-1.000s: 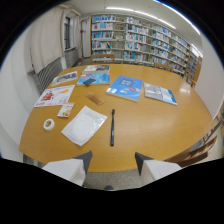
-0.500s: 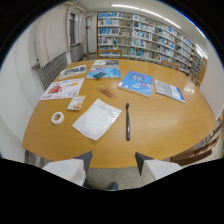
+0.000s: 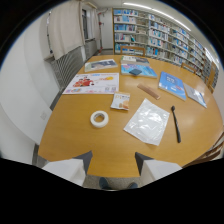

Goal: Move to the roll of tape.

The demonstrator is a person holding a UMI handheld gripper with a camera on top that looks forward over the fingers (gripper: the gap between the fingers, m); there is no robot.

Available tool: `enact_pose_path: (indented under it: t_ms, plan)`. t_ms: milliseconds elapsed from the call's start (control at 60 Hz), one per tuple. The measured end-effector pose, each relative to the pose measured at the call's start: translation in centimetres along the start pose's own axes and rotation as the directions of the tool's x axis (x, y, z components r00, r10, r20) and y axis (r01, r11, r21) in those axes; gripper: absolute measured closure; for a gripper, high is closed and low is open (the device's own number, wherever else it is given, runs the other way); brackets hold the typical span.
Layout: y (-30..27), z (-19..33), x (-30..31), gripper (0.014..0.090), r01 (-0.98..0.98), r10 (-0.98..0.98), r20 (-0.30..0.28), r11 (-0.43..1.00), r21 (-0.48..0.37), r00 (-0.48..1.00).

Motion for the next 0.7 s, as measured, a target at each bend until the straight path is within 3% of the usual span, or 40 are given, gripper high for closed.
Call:
enact_pose_path:
  t_ms: [250,700]
  plan:
    - [-3.3,5.0,-4.7,0.02,-0.01,0.011,-0.032,1.0,0.028,0.999]
    - [-7.8,12.5,-5.2,0.02,0.004,0.002,-0.104,0.998,0.056,0.995]
